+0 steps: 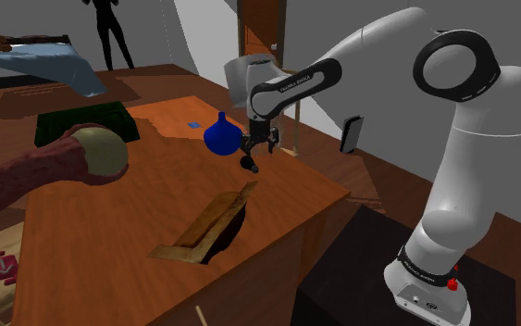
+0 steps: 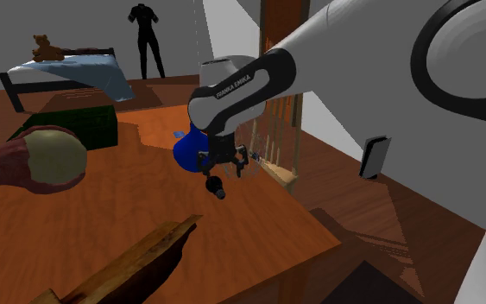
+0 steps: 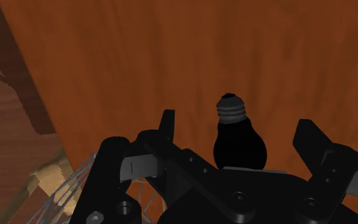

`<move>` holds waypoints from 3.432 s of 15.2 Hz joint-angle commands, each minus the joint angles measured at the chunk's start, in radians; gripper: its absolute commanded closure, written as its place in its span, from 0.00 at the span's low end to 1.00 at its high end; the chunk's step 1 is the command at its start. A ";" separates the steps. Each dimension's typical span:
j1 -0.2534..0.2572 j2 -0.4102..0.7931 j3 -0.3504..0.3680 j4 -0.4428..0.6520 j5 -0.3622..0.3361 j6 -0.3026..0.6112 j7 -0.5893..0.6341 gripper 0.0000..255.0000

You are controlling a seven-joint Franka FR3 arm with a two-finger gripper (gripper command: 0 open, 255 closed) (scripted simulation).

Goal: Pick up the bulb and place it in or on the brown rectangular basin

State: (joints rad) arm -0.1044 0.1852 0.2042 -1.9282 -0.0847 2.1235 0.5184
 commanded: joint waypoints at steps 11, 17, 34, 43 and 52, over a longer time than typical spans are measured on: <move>-0.001 0.013 -0.002 -0.022 -0.005 0.035 0.002 1.00; -0.001 0.013 -0.002 -0.022 -0.005 0.035 0.002 1.00; 0.035 0.366 -0.004 0.431 -0.107 -0.167 -0.167 0.00; 0.035 0.366 -0.004 0.431 -0.107 -0.167 -0.167 1.00; 0.035 0.366 -0.004 0.431 -0.107 -0.167 -0.167 1.00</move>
State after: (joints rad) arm -0.0699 0.5512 0.2002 -1.4964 -0.1917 1.9565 0.3513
